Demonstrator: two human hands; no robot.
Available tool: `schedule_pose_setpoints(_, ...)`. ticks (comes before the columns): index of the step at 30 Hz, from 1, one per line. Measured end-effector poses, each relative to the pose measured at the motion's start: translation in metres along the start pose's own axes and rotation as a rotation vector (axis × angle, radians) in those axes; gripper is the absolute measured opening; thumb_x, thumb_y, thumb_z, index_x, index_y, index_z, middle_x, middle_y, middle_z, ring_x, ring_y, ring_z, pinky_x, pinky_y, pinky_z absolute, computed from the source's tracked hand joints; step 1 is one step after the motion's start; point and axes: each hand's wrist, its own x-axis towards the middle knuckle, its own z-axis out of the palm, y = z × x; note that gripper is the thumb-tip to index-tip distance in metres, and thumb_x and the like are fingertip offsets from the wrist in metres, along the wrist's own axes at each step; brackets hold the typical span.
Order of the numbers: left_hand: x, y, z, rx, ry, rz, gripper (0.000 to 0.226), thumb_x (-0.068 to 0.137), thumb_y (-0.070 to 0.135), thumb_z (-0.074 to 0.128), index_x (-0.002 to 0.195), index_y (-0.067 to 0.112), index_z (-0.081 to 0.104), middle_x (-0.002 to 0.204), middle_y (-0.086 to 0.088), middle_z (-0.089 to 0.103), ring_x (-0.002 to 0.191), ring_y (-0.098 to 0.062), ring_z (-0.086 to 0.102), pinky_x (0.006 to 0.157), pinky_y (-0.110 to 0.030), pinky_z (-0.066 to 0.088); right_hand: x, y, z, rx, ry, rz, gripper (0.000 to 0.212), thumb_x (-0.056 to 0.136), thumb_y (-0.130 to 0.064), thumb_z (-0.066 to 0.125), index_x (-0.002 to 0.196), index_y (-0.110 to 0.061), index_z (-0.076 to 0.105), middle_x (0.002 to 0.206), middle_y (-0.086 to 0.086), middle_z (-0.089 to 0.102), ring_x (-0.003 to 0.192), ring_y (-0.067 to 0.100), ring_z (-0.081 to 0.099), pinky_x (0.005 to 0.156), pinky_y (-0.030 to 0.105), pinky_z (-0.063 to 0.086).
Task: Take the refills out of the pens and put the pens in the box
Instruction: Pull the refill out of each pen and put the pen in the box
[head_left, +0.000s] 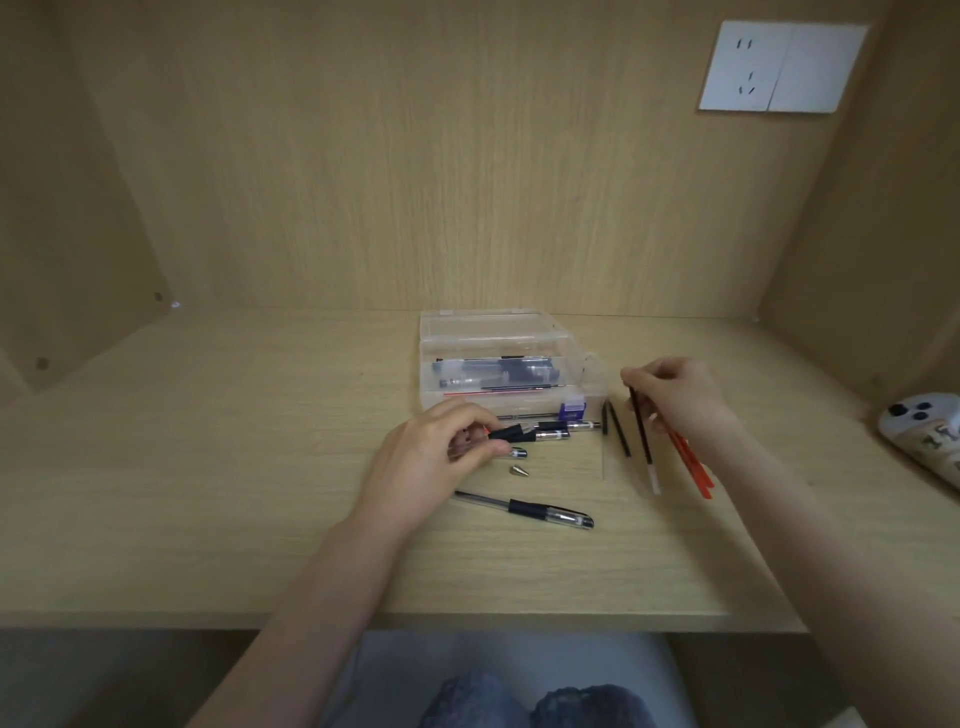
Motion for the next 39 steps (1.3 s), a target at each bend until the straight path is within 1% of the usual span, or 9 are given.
schedule_pose_setpoints(6, 0.000, 0.001, 0.000, 0.001, -0.023, -0.017, 0.017, 0.077, 0.043, 0.068, 0.090, 0.033, 0.066, 0.082, 0.016, 0.059, 0.075, -0.004, 0.054, 0.069, -0.026, 0.047, 0.004, 0.010, 0.012, -0.257, 0.013, 0.011, 0.033, 0.089, -0.032, 0.062, 0.081, 0.000, 0.067, 0.074, 0.014, 0.067, 0.062, 0.020, 0.055, 0.061, 0.028, 0.042)
schedule_pose_setpoints(11, 0.000, 0.001, 0.000, 0.006, -0.023, -0.017, 0.016, 0.077, 0.044, 0.067, 0.090, 0.034, 0.065, 0.082, 0.018, 0.058, 0.074, -0.003, 0.055, 0.068, -0.027, 0.048, -0.003, -0.008, 0.016, -0.251, 0.109, -0.276, 0.020, 0.093, -0.023, 0.054, 0.101, -0.010, 0.068, 0.091, 0.001, 0.063, 0.082, 0.012, 0.054, 0.066, 0.025, 0.038)
schedule_pose_setpoints(13, 0.000, 0.001, 0.000, 0.013, -0.024, -0.017, 0.016, 0.078, 0.044, 0.066, 0.091, 0.033, 0.065, 0.081, 0.018, 0.058, 0.074, -0.002, 0.055, 0.067, -0.025, 0.048, -0.003, -0.020, 0.023, -0.272, -0.026, -0.402, 0.022, 0.094, -0.028, 0.052, 0.107, -0.017, 0.067, 0.101, -0.004, 0.063, 0.091, 0.010, 0.054, 0.073, 0.022, 0.040)
schedule_pose_setpoints(17, 0.000, 0.001, 0.001, 0.003, -0.016, -0.023, 0.016, 0.078, 0.043, 0.067, 0.090, 0.032, 0.066, 0.080, 0.017, 0.058, 0.074, -0.003, 0.054, 0.067, -0.024, 0.046, 0.007, -0.024, 0.046, -0.591, -0.329, -0.440, 0.036, 0.096, -0.046, 0.041, 0.109, -0.023, 0.065, 0.105, 0.003, 0.065, 0.108, 0.023, 0.051, 0.101, 0.039, 0.033)
schedule_pose_setpoints(22, 0.000, 0.001, 0.000, 0.004, -0.017, -0.038, 0.018, 0.078, 0.044, 0.067, 0.090, 0.031, 0.066, 0.078, 0.021, 0.056, 0.075, 0.003, 0.053, 0.067, -0.021, 0.044, 0.010, -0.023, 0.059, -0.869, -0.410, -0.446, 0.049, 0.094, -0.057, 0.033, 0.108, -0.019, 0.062, 0.112, 0.006, 0.058, 0.117, 0.026, 0.039, 0.099, 0.037, 0.023)
schedule_pose_setpoints(29, 0.001, 0.000, 0.001, 0.004, -0.017, -0.035, 0.016, 0.078, 0.043, 0.067, 0.089, 0.031, 0.066, 0.077, 0.020, 0.056, 0.073, 0.001, 0.053, 0.068, -0.023, 0.045, 0.012, -0.023, 0.059, -0.977, -0.472, -0.435, 0.042, 0.091, -0.061, 0.034, 0.095, -0.022, 0.046, 0.116, 0.006, 0.051, 0.118, 0.025, 0.033, 0.101, 0.038, 0.022)
schedule_pose_setpoints(31, 0.001, 0.000, 0.001, 0.000, -0.020, -0.040, 0.015, 0.079, 0.043, 0.067, 0.089, 0.032, 0.066, 0.078, 0.020, 0.056, 0.073, 0.000, 0.054, 0.069, -0.026, 0.047, 0.014, -0.023, 0.060, -0.985, -0.475, -0.426, 0.043, 0.091, -0.062, 0.035, 0.095, -0.021, 0.047, 0.119, 0.007, 0.050, 0.118, 0.026, 0.034, 0.102, 0.039, 0.023)
schedule_pose_setpoints(35, 0.000, 0.001, 0.000, 0.003, -0.030, -0.045, 0.015, 0.080, 0.043, 0.066, 0.090, 0.032, 0.066, 0.078, 0.020, 0.056, 0.074, 0.001, 0.053, 0.068, -0.024, 0.046, 0.019, -0.023, 0.057, -0.873, -0.492, -0.383, 0.036, 0.087, -0.059, 0.049, 0.090, -0.022, 0.049, 0.094, -0.003, 0.050, 0.099, 0.021, 0.042, 0.090, 0.035, 0.029)
schedule_pose_setpoints(39, 0.001, 0.001, -0.001, 0.005, -0.026, -0.057, 0.016, 0.080, 0.044, 0.064, 0.090, 0.032, 0.066, 0.081, 0.018, 0.058, 0.076, 0.000, 0.055, 0.068, -0.023, 0.045, 0.020, -0.025, 0.047, -0.373, -0.527, -0.298, 0.017, 0.078, -0.026, 0.074, 0.087, -0.023, 0.060, 0.091, 0.000, 0.063, 0.090, 0.019, 0.058, 0.079, 0.029, 0.047)
